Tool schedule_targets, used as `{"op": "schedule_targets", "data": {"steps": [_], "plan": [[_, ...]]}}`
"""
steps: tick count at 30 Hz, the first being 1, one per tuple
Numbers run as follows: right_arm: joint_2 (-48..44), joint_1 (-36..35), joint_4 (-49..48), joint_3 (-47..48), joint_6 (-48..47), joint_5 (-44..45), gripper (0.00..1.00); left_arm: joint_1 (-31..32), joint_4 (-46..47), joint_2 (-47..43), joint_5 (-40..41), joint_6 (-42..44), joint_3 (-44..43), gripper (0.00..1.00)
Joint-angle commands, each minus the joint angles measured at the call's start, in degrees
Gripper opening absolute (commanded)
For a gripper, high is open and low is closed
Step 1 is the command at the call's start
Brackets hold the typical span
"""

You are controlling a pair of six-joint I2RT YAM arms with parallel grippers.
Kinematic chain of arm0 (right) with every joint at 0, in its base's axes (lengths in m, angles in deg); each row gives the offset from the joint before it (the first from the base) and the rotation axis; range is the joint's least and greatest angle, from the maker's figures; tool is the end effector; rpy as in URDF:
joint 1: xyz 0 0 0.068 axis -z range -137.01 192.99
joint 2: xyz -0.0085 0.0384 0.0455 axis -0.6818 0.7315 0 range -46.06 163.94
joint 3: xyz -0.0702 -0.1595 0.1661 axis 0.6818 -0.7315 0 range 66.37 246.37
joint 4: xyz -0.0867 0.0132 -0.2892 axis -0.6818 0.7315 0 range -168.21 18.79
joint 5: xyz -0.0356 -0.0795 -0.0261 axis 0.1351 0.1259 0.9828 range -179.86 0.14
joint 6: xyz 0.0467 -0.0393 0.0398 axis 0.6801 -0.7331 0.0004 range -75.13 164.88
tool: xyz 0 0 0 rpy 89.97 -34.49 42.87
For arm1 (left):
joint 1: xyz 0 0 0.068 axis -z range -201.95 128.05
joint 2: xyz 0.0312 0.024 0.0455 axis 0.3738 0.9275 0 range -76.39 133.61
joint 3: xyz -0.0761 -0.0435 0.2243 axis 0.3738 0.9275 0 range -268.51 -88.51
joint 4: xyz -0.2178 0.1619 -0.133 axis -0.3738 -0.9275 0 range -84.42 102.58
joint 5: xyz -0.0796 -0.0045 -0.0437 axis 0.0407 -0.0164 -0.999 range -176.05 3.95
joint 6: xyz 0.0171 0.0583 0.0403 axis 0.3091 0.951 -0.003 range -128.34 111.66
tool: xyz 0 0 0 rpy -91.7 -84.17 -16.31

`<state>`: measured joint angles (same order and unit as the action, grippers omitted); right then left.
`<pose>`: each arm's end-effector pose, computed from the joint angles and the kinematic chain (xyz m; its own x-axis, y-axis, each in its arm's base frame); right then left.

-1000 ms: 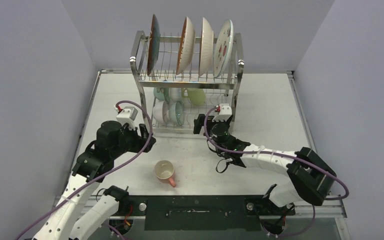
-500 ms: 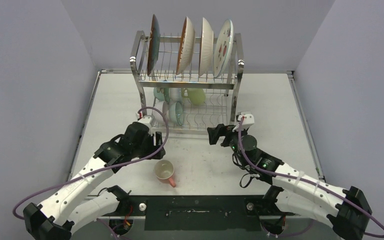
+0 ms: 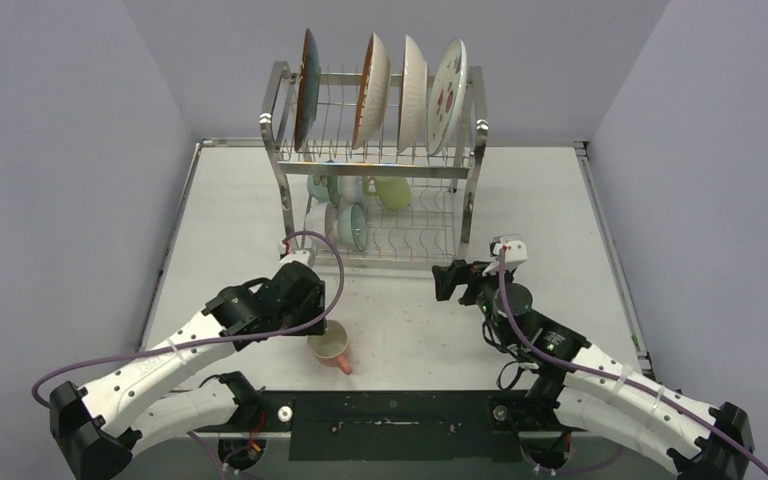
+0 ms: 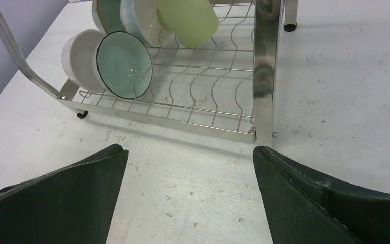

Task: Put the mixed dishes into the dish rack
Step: Pick up the cup at the corner of the board.

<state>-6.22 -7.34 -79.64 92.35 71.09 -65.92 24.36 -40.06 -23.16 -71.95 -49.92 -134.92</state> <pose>0.1871 0.1869 0.2227 -0.3223 0.2439 -0.9147 -0.3434 0.8703 0.3531 0.1781 -0.1651 0.2094 -0.8537 -0.0382 -0.5193 0.0658 0.9814 -0.1803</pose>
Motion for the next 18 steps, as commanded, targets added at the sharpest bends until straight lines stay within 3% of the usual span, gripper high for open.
{"op": "schedule_targets", "data": {"steps": [1, 9, 18], "plan": [[0.8, 0.0, -0.1, -0.2, -0.5, 1.2, 1.0, 3.3, -3.6, -0.6, 3.0, -6.2, -0.4, 0.53], [-2.0, 0.0, -0.5, -1.8, -0.6, 1.3, 1.0, 5.4, -3.6, 1.4, 3.0, -9.0, 2.1, 0.47], [-4.8, 0.1, 1.3, -2.8, -0.4, 2.2, 1.0, 5.6, -1.9, 5.1, 3.0, -8.7, 2.6, 0.27]]}}
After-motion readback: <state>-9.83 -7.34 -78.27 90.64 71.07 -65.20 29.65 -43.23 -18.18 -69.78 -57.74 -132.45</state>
